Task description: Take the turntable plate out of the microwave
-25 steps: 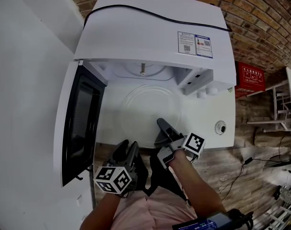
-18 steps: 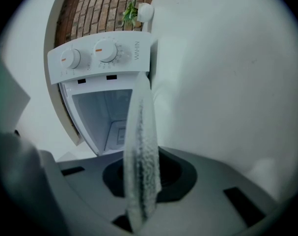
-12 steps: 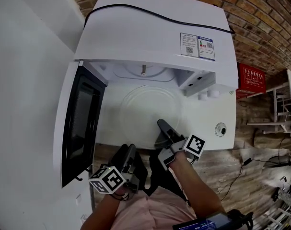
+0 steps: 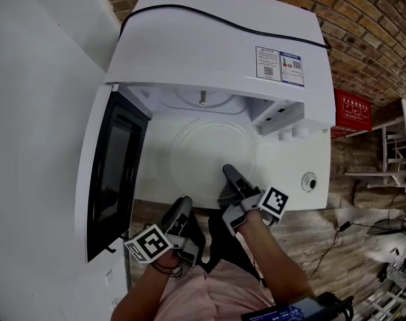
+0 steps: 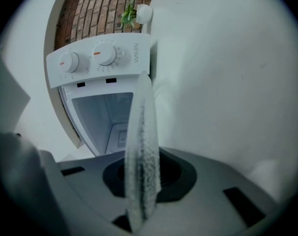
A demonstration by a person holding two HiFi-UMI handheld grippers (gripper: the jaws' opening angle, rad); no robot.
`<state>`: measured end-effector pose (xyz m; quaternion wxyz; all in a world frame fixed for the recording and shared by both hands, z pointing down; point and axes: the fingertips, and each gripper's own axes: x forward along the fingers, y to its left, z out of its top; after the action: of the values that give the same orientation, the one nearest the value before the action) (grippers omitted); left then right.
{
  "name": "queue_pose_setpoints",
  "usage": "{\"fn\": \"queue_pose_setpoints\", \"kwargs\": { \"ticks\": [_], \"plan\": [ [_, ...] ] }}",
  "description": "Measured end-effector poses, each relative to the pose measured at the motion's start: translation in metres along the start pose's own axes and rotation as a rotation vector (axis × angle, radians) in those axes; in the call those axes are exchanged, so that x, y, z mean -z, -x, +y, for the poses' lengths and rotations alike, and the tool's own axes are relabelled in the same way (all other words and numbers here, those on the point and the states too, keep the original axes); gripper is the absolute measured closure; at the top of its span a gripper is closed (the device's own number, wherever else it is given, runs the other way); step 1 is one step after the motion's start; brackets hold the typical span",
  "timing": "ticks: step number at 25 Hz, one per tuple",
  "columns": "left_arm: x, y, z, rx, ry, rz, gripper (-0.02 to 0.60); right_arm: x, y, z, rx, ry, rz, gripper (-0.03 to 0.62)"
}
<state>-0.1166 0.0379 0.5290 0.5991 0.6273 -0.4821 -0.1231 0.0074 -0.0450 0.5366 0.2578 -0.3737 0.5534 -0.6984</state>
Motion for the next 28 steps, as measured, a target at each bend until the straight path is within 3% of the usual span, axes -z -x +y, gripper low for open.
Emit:
{"fn": "queue_pose_setpoints", "kwargs": {
  "ticks": [4,11,16,22,28],
  "plan": [
    [-0.005,0.0,-0.02,0.08,0.125,-0.036,0.414,0.0,-0.001,0.0,0.001,0.005,0.002,0.563],
    [-0.001,-0.016,-0.017,0.067,0.126,-0.012,0.402,0.002,-0.001,0.0,0.006,0.008,0.006,0.562],
    [-0.002,-0.022,-0.014,0.064,0.097,-0.01,0.501,0.004,-0.001,-0.001,0.012,0.024,0.012,0.561],
    [-0.004,-0.022,-0.016,0.07,0.182,-0.043,0.532,0.005,-0.001,-0.002,0.02,0.049,0.029,0.552],
    [-0.011,-0.02,-0.018,0.074,0.249,-0.075,0.545,0.017,0.005,-0.005,0.093,0.105,0.127,0.478]
  ]
}}
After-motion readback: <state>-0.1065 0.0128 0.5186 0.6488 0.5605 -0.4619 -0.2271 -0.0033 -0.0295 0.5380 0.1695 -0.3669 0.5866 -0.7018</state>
